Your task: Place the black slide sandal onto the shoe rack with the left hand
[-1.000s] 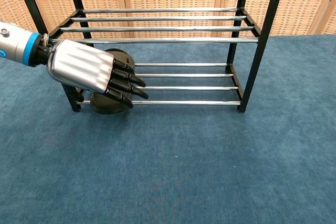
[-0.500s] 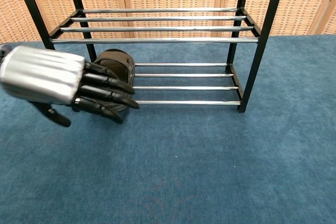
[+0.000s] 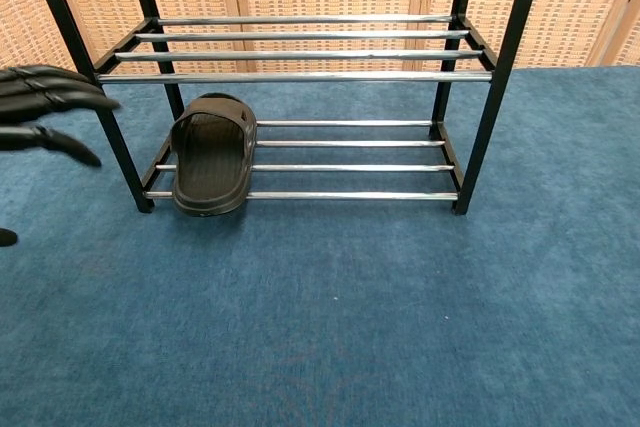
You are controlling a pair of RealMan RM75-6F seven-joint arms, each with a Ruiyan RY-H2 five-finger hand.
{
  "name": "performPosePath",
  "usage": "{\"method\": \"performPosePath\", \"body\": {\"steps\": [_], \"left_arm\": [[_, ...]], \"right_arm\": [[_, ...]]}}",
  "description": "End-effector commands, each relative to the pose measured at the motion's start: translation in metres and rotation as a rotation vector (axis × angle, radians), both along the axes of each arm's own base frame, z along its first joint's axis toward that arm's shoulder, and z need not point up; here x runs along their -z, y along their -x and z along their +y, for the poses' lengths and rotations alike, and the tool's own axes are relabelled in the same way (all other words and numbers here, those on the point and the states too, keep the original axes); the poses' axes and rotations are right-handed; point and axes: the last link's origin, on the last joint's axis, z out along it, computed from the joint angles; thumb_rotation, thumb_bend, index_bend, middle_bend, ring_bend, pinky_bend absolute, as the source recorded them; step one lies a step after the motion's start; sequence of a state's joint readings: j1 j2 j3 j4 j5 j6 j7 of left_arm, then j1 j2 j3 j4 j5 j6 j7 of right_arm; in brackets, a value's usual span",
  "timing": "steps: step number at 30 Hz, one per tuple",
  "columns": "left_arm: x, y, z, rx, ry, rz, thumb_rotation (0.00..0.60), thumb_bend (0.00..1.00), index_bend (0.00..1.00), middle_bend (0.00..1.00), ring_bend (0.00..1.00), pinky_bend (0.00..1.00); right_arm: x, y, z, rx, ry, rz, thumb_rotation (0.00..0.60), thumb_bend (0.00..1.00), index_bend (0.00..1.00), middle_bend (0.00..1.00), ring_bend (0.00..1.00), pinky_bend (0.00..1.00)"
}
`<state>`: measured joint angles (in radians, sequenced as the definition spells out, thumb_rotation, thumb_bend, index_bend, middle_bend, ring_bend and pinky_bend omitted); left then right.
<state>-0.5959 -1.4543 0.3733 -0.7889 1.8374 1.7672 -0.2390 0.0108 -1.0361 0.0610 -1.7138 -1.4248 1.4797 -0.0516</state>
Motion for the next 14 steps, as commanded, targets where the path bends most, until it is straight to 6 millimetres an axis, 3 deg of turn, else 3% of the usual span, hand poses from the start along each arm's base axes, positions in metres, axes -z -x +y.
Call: {"method": "performPosePath", "body": {"steps": [1, 7, 14], "left_arm": [[-0.041, 0.033, -0.049, -0.514, -0.235, -0.035, 0.6, 0.05, 0.0, 0.0, 0.0, 0.0], [-0.061, 0.035, -0.083, -0.876, -0.398, -0.105, 0.6, 0.05, 0.0, 0.0, 0.0, 0.0], [-0.065, 0.026, -0.089, -1.07, -0.443, -0.233, 0.6, 0.05, 0.0, 0.0, 0.0, 0.0]], "right_arm": [[-0.001, -0.002, 0.003, -0.013, -0.003, -0.008, 0.6, 0.0, 0.0, 0.0, 0.0, 0.0], [-0.003, -0.006, 0.007, -0.038, -0.004, -0.017, 0.6, 0.0, 0.0, 0.0, 0.0, 0.0], [-0.006, -0.008, 0.01, -0.062, 0.008, -0.02, 0.6, 0.0, 0.0, 0.0, 0.0, 0.0]]}}
